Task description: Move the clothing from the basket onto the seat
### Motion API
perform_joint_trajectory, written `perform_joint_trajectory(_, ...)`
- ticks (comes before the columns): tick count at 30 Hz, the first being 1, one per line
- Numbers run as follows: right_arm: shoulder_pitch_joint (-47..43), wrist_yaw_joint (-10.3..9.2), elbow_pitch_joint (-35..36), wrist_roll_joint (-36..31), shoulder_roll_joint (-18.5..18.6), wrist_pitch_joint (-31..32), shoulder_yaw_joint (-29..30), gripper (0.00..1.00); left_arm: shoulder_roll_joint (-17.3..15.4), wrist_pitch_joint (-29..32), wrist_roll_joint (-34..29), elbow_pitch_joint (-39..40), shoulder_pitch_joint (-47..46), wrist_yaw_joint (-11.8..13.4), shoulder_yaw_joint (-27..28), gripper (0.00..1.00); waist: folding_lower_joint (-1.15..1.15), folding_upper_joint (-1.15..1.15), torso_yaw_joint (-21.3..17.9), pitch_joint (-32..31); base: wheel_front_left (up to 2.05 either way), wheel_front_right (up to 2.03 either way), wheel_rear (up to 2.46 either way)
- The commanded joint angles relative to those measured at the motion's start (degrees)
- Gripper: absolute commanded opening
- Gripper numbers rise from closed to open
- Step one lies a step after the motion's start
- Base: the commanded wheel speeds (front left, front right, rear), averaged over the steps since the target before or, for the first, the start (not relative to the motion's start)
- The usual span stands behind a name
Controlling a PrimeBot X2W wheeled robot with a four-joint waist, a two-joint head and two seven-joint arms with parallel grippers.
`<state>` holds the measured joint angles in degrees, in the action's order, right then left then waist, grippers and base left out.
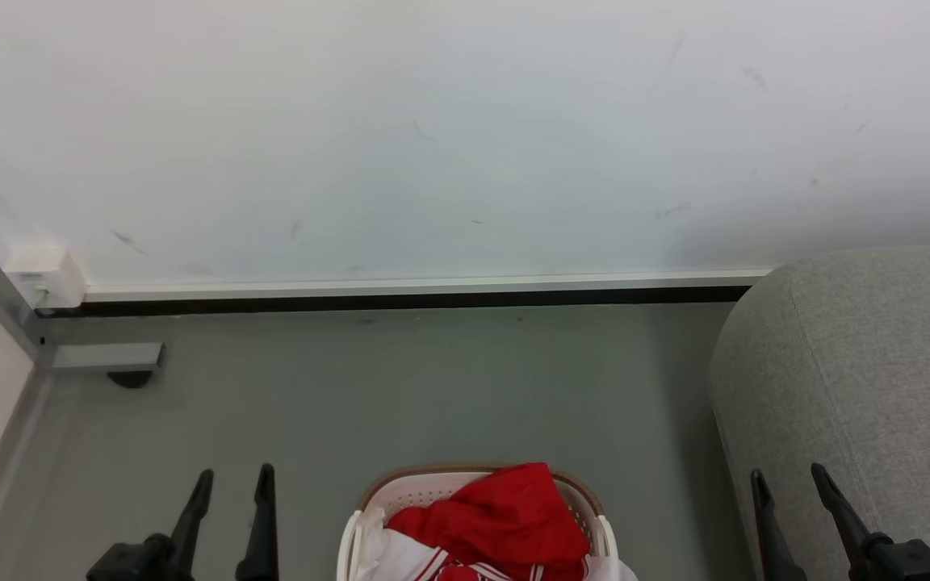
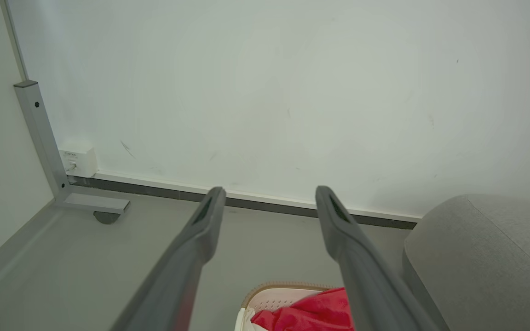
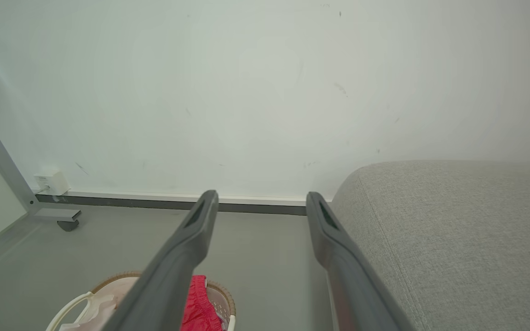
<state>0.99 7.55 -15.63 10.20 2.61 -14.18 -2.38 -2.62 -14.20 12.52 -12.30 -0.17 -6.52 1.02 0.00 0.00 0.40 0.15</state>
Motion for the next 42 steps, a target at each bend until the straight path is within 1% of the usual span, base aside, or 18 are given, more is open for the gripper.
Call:
perform_joint_trajectory(1,-0.66,-0.11,-0.13,-0.91,0.45,-0.47,-0.14,1.0,-0.45,-0.42,-1.16,-0.05,0.23,-0.07,0.04,1.0,0.0,0.0,-0.05,0.0,0.0,0.0,0.0)
perform_joint_trajectory(8,-0.87,-0.12,-0.21,-3.4,0.47,-1.16,-0.34,1.0,-0.45,-1.09,-3.69,-0.71,0.28,-0.34,-0.03,1.0,0.0,0.0,-0.29,0.04,0.0,0.0,0.0)
perform_joint_trajectory(12,-0.87,-0.12,-0.49,-1.42,0.45,-0.99,-0.26,1.0,-0.44,-0.98,-2.9,-1.36,-0.2,-0.52,0.22,1.0,0.0,0.0,-0.38,0.22,0.0,0.0,0.0)
perform_joint_trajectory(20,-0.76,-0.12,-0.72,-1.09,0.43,-0.99,-0.4,1.0,-0.43,-0.98,-2.17,-1.87,-0.54,-0.71,0.32,1.0,0.0,0.0,-0.69,0.52,0.0,0.0,0.0)
perform_joint_trajectory(27,1.07,-0.12,-0.22,-0.73,0.42,-0.99,-0.98,1.0,-0.41,-0.98,-2.62,-2.09,-1.01,-0.83,0.15,1.0,0.0,0.0,-2.68,2.02,0.0,0.0,0.0)
perform_joint_trajectory(32,2.46,-0.12,0.79,-0.2,0.42,-0.99,-1.03,1.0,-0.46,-0.98,-4.19,-3.25,-3.52,-0.95,-2.76,1.0,0.0,0.0,-4.71,4.94,0.0,0.0,0.0)
perform_joint_trajectory(35,3.79,-0.12,1.6,0.12,0.41,-0.99,-1.08,1.0,-1.56,-0.98,-4.62,-5.33,-6.34,-0.97,-6.21,1.0,0.0,0.0,-6.25,7.34,0.0,0.0,0.0)
perform_joint_trajectory(38,5.06,-0.12,2.36,0.82,0.4,-0.99,-1.3,1.0,-3.18,-0.98,-4.43,-9.2,-9.64,-0.99,-10.57,1.0,0.0,0.0,-7.92,9.91,0.0,0.0,0.0)
perform_joint_trajectory(42,6.7,-0.12,3.64,1.96,0.4,-0.99,-2.05,1.0,-5.34,-0.49,-3.84,-17.48,-14.75,-1.0,-16.54,1.0,0.0,0.0,-10.23,13.53,0.0,0.0,0.0)
